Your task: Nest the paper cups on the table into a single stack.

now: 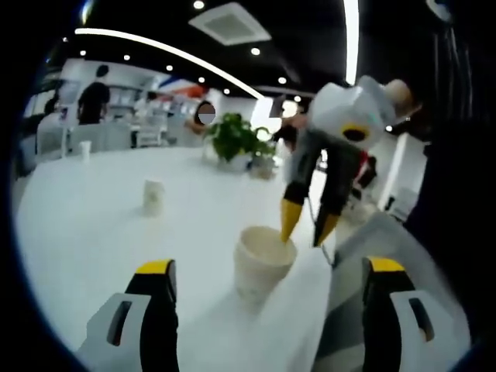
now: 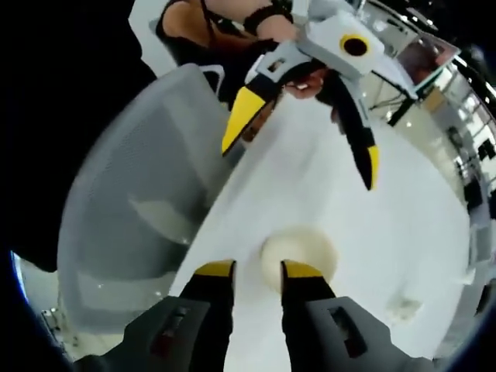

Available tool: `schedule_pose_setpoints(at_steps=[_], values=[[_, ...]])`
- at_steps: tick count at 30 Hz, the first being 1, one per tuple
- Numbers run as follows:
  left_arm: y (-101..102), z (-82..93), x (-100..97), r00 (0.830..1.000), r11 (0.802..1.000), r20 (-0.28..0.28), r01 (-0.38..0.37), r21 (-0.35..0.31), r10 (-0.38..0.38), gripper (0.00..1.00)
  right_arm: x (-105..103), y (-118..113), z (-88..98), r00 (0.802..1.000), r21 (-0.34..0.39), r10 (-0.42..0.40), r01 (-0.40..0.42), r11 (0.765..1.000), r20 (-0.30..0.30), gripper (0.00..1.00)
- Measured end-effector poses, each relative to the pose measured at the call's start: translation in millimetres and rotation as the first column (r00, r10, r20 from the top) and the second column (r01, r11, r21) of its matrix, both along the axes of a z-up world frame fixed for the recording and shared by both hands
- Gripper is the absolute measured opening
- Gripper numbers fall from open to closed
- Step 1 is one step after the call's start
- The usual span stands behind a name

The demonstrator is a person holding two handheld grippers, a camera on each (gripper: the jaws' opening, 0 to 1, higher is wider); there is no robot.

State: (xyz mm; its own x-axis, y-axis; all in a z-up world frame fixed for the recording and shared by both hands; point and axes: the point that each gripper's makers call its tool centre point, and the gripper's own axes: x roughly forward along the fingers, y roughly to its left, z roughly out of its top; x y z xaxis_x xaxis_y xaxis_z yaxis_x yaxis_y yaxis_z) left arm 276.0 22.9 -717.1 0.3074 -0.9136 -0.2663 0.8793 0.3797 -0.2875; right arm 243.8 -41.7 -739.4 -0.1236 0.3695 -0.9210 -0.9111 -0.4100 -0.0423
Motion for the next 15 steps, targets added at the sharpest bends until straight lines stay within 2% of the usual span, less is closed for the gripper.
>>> schedule_pose_setpoints(at_steps=[4,6,8,10,13,15], values=[[-2.5,2.1,2.8,1.000,1.000,0.006,0.006,0.009,-0.006,0.98,-3.0,3.4,7.9,0.998,0.074,-0.059,0.061,0.995,-0.031,0.24],[-3.3,4.3,4.2,1.000,1.000,0.011,0.004,0.010,-0.004,0.98,-6.8,4.4,12.5,0.986,0.102,-0.138,0.147,0.984,-0.095,0.25],[-4.1,7.2,4.3,1.000,1.000,0.012,0.005,0.008,-0.005,0.98,-8.0,6.8,17.4,0.973,0.136,-0.183,0.202,0.970,-0.140,0.26],[-5.4,10.7,4.9,1.000,1.000,0.027,0.007,0.009,-0.007,0.98,-6.4,10.2,27.3,0.964,0.208,-0.212,0.244,0.947,-0.163,0.28],[-5.7,12.1,5.9,1.000,1.000,0.020,0.002,0.004,-0.002,0.98,-10.2,8.7,36.6,0.952,0.250,-0.220,0.270,0.930,-0.212,0.26],[-6.4,13.9,5.7,1.000,1.000,0.025,0.000,0.008,0.000,0.98,0.6,4.9,40.6,0.942,0.275,-0.275,0.321,0.907,-0.192,0.29]])
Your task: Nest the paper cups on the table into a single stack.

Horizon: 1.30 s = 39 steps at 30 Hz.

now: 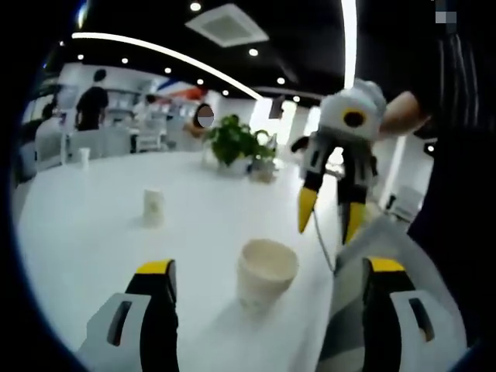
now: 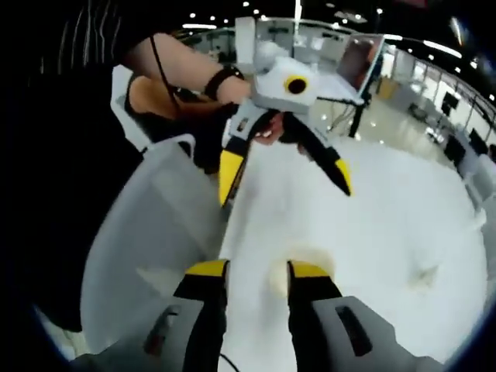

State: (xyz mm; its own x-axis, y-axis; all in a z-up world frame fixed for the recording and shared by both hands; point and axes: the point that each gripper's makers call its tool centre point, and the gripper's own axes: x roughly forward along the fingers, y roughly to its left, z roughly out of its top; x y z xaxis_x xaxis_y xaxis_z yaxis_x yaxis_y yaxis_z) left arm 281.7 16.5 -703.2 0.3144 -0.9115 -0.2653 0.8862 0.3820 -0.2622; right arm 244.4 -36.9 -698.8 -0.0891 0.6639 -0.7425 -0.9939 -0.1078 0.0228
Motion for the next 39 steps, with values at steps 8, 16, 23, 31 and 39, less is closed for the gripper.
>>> schedule_pose_setpoints(at_steps=[8,16,23,31,39], values=[[-3.4,1.3,-0.9,1.000,1.000,0.001,0.008,0.018,-0.008,0.97,42.7,-5.8,23.9,0.979,0.171,-0.189,0.174,0.970,0.075,0.56],[-6.8,4.7,-1.4,1.000,1.000,-0.007,-0.010,0.013,0.010,0.97,77.8,-11.6,35.9,0.916,0.347,-0.377,0.313,0.884,0.135,1.00],[-3.9,7.3,1.4,0.999,0.999,-0.011,-0.038,0.000,0.038,0.97,90.3,-17.3,37.5,0.895,0.382,-0.426,0.351,0.855,0.130,1.00],[-3.1,5.1,3.4,0.997,0.997,-0.031,-0.076,-0.022,0.075,0.98,98.4,-25.4,27.1,0.873,0.394,-0.476,0.403,0.826,0.104,1.00],[-0.9,4.1,5.1,0.993,0.992,-0.032,-0.119,-0.038,0.118,0.98,110.2,-29.0,25.3,0.842,0.441,-0.535,0.456,0.773,0.068,1.00]])
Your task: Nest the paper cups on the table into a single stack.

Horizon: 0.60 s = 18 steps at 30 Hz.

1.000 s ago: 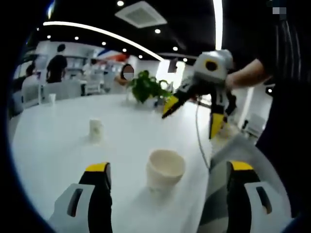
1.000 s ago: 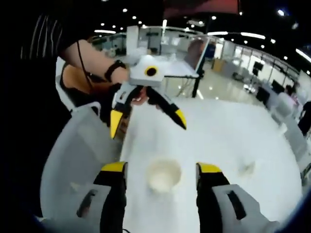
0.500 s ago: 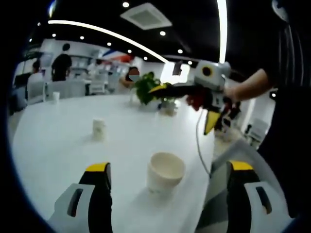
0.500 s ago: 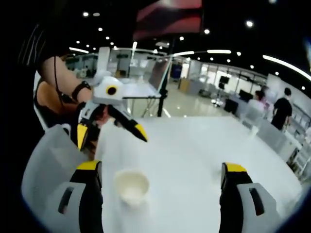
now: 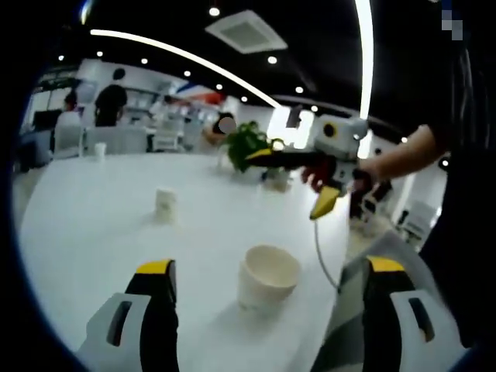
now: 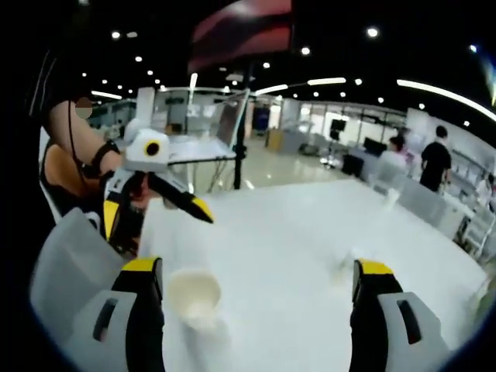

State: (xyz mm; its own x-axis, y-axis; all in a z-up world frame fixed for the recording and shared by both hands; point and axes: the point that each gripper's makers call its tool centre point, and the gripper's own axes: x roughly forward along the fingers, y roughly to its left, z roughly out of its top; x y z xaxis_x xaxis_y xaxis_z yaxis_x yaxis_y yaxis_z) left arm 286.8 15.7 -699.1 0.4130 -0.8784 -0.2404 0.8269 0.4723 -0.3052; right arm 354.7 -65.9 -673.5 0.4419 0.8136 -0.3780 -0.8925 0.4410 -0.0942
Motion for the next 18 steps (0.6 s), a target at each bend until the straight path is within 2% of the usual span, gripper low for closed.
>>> schedule_pose_setpoints(at_steps=[9,13,18], values=[[3.1,-4.7,1.5,0.999,0.999,-0.008,-0.038,-0.010,0.037,0.98,30.2,-9.4,-11.9,0.994,0.055,-0.107,0.108,0.993,-0.022,1.00],[3.0,-6.2,2.9,0.999,0.999,-0.018,-0.047,-0.017,0.047,0.98,48.1,-15.8,-17.2,0.981,0.107,-0.181,0.187,0.976,-0.066,1.00],[2.2,-10.4,2.8,0.998,0.999,-0.042,-0.048,-0.018,0.047,0.98,66.9,-21.4,-21.7,0.970,0.128,-0.232,0.239,0.962,-0.071,1.00]])
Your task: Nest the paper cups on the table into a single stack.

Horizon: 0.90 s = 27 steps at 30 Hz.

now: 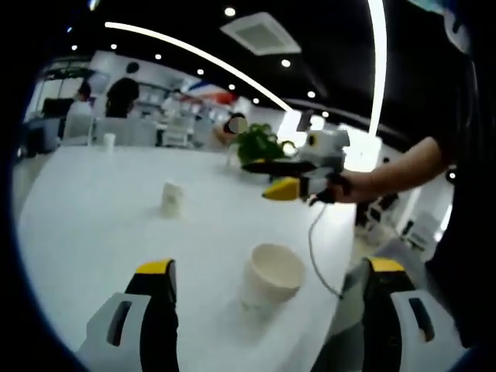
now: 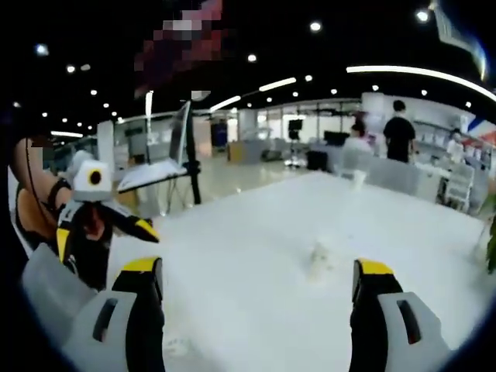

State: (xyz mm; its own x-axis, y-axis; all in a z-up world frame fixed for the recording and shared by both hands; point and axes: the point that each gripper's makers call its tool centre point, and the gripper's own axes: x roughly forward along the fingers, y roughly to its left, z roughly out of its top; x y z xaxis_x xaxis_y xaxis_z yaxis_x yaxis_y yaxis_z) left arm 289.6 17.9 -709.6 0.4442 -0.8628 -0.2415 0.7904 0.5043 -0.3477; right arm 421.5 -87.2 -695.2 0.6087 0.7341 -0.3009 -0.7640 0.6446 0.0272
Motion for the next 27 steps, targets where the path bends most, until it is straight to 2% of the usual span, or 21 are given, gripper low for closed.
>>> schedule_pose_setpoints(at_steps=[8,12,14,17,21,27], values=[[3.0,-1.2,2.2,1.000,1.000,-0.012,-0.014,-0.004,0.013,0.98,35.1,-1.8,-12.0,0.995,0.063,-0.088,0.090,0.994,-0.039,1.00],[3.7,-2.8,4.9,1.000,1.000,-0.022,-0.021,-0.014,0.021,0.98,55.7,-4.8,-22.3,0.982,0.124,-0.155,0.168,0.978,-0.107,1.00],[3.1,-3.7,7.5,0.999,1.000,-0.025,-0.026,-0.016,0.025,0.98,65.2,-4.6,-25.8,0.978,0.143,-0.170,0.186,0.972,-0.117,1.00],[2.1,-4.5,12.5,0.999,0.999,-0.037,-0.034,-0.027,0.033,0.98,77.1,-3.9,-33.0,0.974,0.145,-0.187,0.205,0.968,-0.125,1.00],[1.6,-6.1,17.4,0.998,0.998,-0.051,-0.043,-0.034,0.041,0.98,95.4,-2.4,-45.6,0.973,0.114,-0.196,0.211,0.971,-0.124,1.00],[0.7,-6.8,18.9,0.998,0.998,-0.053,-0.045,-0.034,0.043,0.98,118.3,-2.4,-61.1,0.972,0.069,-0.216,0.223,0.972,-0.094,1.00]])
